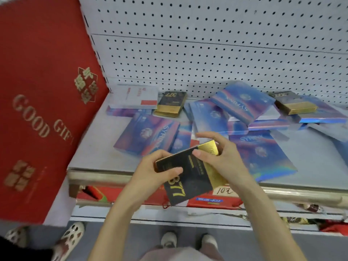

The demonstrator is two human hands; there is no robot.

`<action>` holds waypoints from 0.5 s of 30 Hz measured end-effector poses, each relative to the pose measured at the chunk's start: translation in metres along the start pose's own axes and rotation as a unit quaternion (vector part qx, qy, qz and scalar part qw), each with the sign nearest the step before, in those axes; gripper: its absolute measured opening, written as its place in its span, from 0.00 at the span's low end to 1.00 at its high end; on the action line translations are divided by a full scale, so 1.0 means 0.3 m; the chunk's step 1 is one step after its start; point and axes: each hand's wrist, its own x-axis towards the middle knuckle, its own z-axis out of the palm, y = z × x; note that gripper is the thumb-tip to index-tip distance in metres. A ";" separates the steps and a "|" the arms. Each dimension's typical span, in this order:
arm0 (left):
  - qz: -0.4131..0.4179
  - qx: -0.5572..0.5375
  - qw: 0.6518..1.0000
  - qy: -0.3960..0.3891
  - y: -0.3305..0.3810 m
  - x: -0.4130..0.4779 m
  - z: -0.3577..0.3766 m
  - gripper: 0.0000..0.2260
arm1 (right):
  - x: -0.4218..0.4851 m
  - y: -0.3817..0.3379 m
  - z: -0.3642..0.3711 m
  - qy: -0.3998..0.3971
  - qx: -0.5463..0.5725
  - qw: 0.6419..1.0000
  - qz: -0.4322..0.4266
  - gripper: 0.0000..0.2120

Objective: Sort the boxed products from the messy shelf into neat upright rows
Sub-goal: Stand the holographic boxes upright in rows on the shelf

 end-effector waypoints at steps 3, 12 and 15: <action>-0.058 0.022 0.997 -0.044 -0.043 -0.047 -0.110 0.07 | 0.070 -0.023 0.119 -0.099 -0.077 0.991 -0.043 0.11; -0.090 -0.158 0.956 0.230 -0.219 -0.166 -0.367 0.18 | 0.267 0.116 0.290 0.079 -0.119 0.989 0.045 0.23; -0.071 -0.158 0.942 0.288 -0.230 -0.179 -0.417 0.17 | 0.297 0.127 0.356 0.130 -0.049 0.985 0.106 0.35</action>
